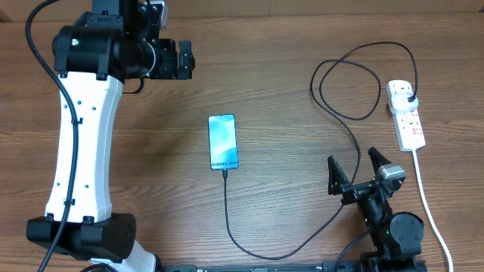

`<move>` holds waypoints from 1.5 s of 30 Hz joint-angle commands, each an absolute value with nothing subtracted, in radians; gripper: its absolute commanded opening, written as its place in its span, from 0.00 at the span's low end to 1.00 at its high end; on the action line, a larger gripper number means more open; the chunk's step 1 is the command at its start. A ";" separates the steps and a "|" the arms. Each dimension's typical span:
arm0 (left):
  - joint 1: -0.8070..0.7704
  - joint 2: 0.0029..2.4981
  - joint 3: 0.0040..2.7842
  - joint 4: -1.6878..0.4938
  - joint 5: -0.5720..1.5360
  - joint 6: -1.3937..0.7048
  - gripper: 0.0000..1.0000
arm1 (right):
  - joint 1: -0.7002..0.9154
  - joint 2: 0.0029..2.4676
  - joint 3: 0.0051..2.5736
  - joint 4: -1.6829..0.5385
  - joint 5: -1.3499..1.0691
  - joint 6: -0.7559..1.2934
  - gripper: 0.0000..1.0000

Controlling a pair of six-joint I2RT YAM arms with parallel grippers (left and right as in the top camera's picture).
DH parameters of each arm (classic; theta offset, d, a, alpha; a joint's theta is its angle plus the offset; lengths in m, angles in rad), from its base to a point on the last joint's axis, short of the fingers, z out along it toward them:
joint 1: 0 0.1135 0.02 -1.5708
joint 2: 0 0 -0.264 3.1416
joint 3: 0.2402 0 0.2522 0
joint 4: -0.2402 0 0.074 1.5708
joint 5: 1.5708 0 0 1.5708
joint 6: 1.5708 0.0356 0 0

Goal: Plug charger to phone and switch on socket

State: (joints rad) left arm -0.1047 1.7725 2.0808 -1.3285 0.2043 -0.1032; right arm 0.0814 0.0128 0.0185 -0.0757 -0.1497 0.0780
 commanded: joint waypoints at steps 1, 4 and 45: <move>-0.112 1.779 2.078 -1.329 0.199 -0.101 1.00 | 0.090 0.003 0.008 -0.068 -0.150 0.081 1.00; -0.112 1.779 2.078 -1.329 0.200 -0.101 1.00 | 0.090 0.003 0.008 -0.068 -0.150 0.081 1.00; -0.110 0.883 1.116 -0.691 0.147 -0.100 0.99 | 0.090 0.003 0.008 -0.068 -0.150 0.081 1.00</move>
